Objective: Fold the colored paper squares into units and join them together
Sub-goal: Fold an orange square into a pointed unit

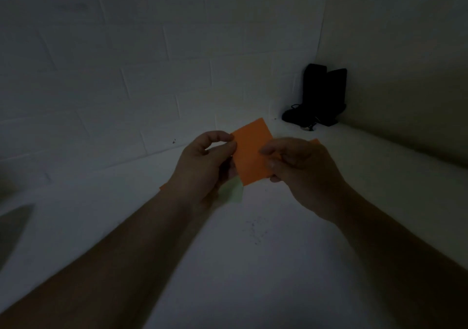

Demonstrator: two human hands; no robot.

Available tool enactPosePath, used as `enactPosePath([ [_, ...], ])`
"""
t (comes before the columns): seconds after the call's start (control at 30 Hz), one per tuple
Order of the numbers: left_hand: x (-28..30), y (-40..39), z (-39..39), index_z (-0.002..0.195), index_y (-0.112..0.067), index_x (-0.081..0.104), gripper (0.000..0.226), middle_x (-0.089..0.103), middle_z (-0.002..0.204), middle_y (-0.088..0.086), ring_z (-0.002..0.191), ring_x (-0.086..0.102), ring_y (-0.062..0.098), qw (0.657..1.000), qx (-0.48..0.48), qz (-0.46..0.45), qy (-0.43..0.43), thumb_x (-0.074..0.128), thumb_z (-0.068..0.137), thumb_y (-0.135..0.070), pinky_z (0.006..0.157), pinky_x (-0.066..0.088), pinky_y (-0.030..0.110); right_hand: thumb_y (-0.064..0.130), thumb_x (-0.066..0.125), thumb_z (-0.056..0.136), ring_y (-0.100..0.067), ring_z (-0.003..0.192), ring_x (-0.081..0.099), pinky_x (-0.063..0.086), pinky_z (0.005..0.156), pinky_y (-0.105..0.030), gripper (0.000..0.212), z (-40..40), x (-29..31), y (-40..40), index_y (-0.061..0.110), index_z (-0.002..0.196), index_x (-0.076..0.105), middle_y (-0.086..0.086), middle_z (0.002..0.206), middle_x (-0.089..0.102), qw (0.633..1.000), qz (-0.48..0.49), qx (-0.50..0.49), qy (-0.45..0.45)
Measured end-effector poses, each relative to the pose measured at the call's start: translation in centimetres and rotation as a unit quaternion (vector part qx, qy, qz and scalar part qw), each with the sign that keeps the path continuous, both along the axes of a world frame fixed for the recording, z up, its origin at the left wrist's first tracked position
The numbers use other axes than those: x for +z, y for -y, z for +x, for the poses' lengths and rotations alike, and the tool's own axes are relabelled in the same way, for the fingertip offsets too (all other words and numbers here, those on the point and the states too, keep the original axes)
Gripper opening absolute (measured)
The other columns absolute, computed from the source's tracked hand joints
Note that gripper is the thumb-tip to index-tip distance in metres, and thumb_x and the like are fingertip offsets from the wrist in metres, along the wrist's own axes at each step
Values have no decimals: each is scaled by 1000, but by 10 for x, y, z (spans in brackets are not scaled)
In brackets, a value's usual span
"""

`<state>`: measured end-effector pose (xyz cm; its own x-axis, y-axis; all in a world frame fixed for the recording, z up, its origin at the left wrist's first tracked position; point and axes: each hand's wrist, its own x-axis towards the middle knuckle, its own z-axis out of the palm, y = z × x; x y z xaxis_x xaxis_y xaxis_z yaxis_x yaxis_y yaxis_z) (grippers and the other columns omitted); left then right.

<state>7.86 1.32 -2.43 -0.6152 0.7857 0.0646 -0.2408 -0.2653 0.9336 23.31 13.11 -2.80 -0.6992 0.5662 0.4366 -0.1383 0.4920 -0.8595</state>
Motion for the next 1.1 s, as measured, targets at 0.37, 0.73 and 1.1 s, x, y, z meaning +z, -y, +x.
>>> enactPosePath([
  [0.37,-3,0,7,116,-11,72,25,77,100,9,88,73,23,993,-29,-7,-117,72,92,-5,77,61,33,-8,74,82,-1,65,67,55,64,-18,41,1,0,-4,30,96,70,20,66,69,998,-29,-40,-39],
  [0.73,-9,0,8,114,-21,74,35,77,91,-3,82,65,29,970,23,4,-242,77,87,1,84,58,58,3,82,78,-11,97,70,61,81,-46,51,0,-1,-2,45,105,67,12,110,70,996,42,-73,-25],
  [1.1,-5,3,8,149,-29,50,84,62,145,-2,76,50,33,975,-49,28,-215,69,83,20,80,48,45,-1,77,83,7,96,65,56,72,-14,77,6,7,-1,42,137,42,18,111,62,995,75,-55,-22],
])
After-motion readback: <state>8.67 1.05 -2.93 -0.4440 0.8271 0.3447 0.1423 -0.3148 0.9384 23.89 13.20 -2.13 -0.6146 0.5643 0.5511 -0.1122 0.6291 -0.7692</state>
